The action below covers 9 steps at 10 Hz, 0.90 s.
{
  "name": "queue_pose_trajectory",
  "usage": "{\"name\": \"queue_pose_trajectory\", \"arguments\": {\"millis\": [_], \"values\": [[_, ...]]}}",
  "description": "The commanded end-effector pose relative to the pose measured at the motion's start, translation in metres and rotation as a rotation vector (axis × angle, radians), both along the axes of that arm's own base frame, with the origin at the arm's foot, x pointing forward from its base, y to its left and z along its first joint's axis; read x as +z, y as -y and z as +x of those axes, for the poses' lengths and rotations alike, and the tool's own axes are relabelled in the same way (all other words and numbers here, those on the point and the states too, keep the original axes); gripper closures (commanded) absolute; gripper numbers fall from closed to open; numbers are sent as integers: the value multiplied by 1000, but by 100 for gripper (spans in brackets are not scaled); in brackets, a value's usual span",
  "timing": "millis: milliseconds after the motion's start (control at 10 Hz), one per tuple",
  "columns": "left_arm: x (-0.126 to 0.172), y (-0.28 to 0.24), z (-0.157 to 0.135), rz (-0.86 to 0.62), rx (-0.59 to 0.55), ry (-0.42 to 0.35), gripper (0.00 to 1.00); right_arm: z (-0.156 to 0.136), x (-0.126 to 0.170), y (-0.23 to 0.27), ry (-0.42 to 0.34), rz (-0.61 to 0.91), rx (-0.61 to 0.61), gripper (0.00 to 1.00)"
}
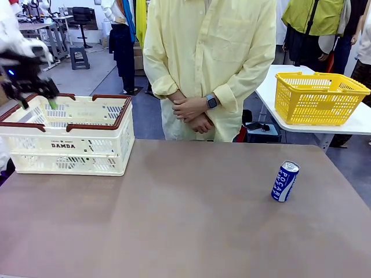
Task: Place the drinks into the Shopping basket.
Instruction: Pick up one drink and place it into the Shopping basket.
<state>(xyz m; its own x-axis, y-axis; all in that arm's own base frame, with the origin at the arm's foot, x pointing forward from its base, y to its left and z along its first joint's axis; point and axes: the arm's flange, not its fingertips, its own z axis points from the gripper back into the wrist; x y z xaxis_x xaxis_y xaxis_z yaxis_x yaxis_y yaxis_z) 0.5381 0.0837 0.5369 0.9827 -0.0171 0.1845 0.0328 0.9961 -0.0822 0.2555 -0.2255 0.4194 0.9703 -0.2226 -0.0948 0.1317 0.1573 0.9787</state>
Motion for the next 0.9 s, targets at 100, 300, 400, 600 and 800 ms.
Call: {"name": "queue_pose_trajectory", "arguments": {"millis": [100,300,400,600,800], "values": [[73,-30,-118,-285,74,37,0,-2,1,3,24,-2,13,0],[39,-50,-183,-574,-112,85,0,-2,1,3,24,-2,13,0],[15,-59,-198,-682,-334,144,0,-2,1,3,24,-2,13,0],[-33,-91,-199,-919,-275,279,0,-2,1,3,24,-2,13,0],[-68,-117,-187,-1085,-242,390,0,-2,1,3,24,-2,13,0]]}}
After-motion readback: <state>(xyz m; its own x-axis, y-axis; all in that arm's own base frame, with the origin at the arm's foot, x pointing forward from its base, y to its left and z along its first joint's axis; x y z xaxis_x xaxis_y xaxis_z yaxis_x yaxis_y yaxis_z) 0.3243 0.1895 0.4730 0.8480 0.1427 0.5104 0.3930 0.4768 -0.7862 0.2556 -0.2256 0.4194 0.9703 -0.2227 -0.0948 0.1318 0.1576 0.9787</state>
